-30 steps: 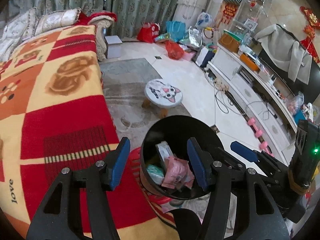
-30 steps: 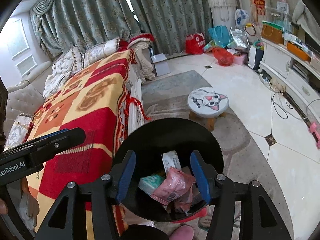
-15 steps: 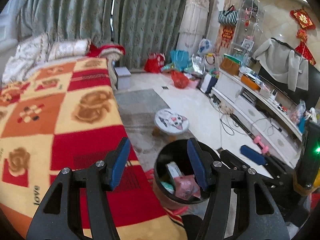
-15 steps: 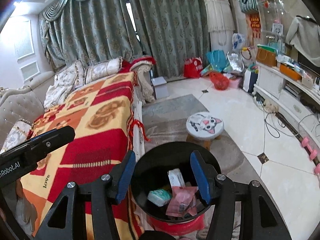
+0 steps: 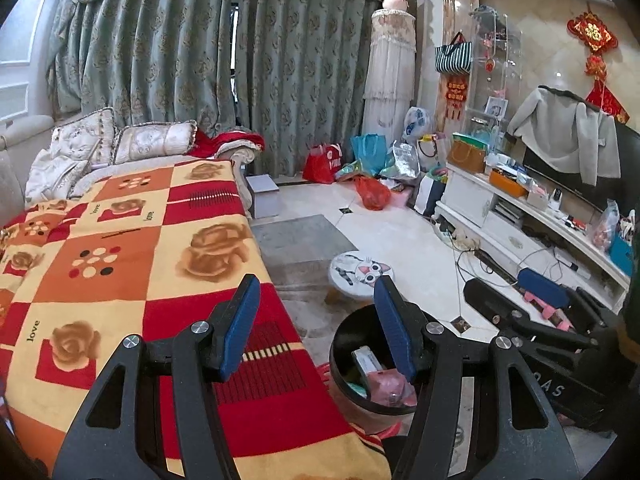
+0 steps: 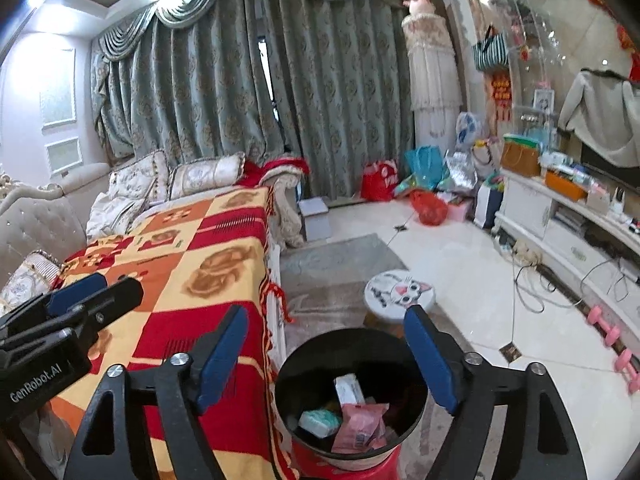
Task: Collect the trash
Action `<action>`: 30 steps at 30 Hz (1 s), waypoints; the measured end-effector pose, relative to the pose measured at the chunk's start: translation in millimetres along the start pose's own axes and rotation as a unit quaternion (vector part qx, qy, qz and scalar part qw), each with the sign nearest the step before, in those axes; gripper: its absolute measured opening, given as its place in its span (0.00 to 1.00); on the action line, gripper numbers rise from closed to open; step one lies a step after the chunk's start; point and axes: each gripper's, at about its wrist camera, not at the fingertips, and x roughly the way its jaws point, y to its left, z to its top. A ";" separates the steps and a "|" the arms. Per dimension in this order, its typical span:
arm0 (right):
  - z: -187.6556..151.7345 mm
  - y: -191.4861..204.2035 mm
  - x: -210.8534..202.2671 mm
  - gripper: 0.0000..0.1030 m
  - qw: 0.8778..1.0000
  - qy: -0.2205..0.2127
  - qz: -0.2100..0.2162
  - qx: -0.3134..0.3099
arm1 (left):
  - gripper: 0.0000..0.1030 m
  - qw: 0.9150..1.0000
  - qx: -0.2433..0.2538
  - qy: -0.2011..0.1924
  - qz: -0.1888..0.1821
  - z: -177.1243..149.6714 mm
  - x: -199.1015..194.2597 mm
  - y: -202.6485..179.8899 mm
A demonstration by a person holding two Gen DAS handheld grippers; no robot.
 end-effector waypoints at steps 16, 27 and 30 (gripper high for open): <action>6.5 10.6 -16.7 0.78 1.000 -0.019 -0.013 -0.016 | 0.56 1.000 -0.003 -0.019 0.014 1.1 -15.0 10.4; 8.5 13.2 -16.2 0.86 1.000 -0.019 -0.014 -0.019 | 0.56 1.000 -0.007 -0.018 0.015 0.6 -14.3 14.4; 8.9 12.6 -16.0 0.86 1.000 -0.019 -0.015 -0.019 | 0.56 1.000 -0.009 -0.017 0.015 0.2 -13.2 16.4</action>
